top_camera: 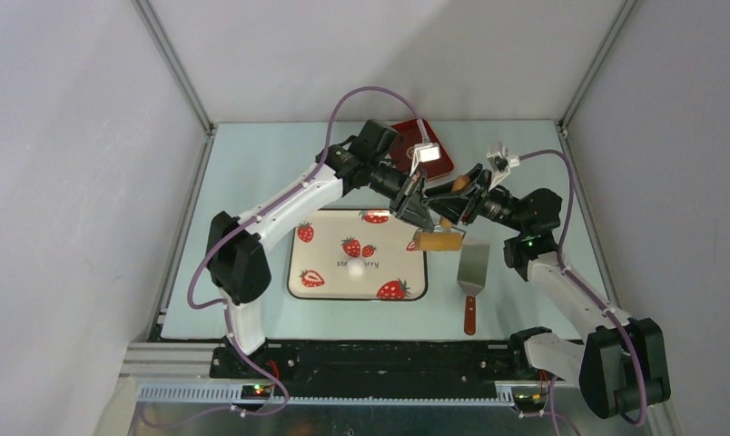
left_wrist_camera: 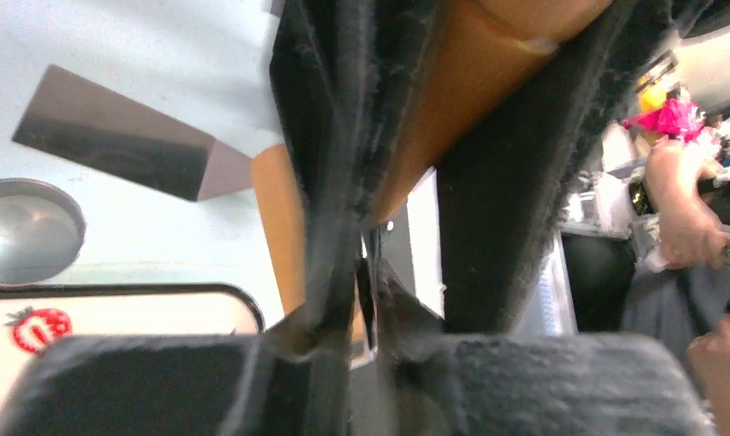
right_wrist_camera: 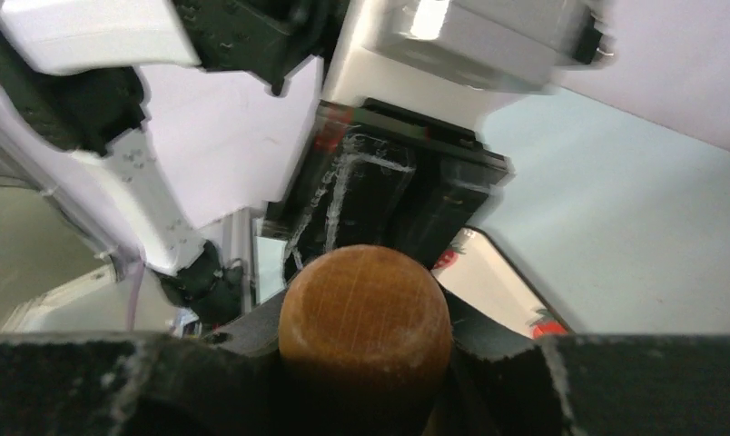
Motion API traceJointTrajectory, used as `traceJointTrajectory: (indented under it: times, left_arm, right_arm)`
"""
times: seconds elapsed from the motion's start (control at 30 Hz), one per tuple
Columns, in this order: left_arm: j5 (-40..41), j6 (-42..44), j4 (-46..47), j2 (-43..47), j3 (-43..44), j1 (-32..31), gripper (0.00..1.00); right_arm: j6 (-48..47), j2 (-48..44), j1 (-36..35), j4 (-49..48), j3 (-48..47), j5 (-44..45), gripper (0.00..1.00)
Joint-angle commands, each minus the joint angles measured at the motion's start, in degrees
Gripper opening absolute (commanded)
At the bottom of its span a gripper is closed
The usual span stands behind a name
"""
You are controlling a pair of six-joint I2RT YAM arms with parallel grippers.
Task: Roll out the dumpling wrappers from the dough
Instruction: Pick up the rolling pin from the center of the board.
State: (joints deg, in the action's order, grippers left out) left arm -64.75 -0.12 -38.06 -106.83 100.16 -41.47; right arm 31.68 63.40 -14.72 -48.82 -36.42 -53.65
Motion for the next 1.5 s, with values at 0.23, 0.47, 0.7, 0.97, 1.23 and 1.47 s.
traceJointTrajectory:
  times: [0.23, 0.47, 0.7, 0.97, 1.23, 1.47]
  left_arm:
    - [-6.3, -0.6, 0.7, 8.5, 0.2, 6.0, 0.85]
    - [-4.6, -0.4, 0.6, 13.8, -5.2, 17.9, 1.0]
    - [8.4, 6.3, 0.6, 18.3, -14.1, 17.4, 1.0]
    - [8.5, 7.0, 0.6, 12.7, -9.9, 11.9, 1.0]
    - [2.9, 5.9, 0.6, 8.4, -5.6, 8.5, 1.0]
    - [3.2, 4.2, 0.7, 6.5, -4.1, 7.7, 0.99]
  right_arm:
    - [-2.1, -1.6, 2.1, 3.7, -4.2, -1.5, 0.0]
    - [-15.7, 1.8, -4.0, 26.1, -12.6, 14.4, 0.0]
    - [-31.4, 5.1, -16.5, 39.6, -21.5, 47.6, 0.0]
    - [5.3, 2.7, -1.5, 23.2, -18.7, 6.1, 0.0]
    - [10.0, 0.3, -1.2, 19.0, -15.9, 3.6, 0.0]
    - [11.6, -0.8, -1.7, 16.5, -15.3, 1.3, 0.0]
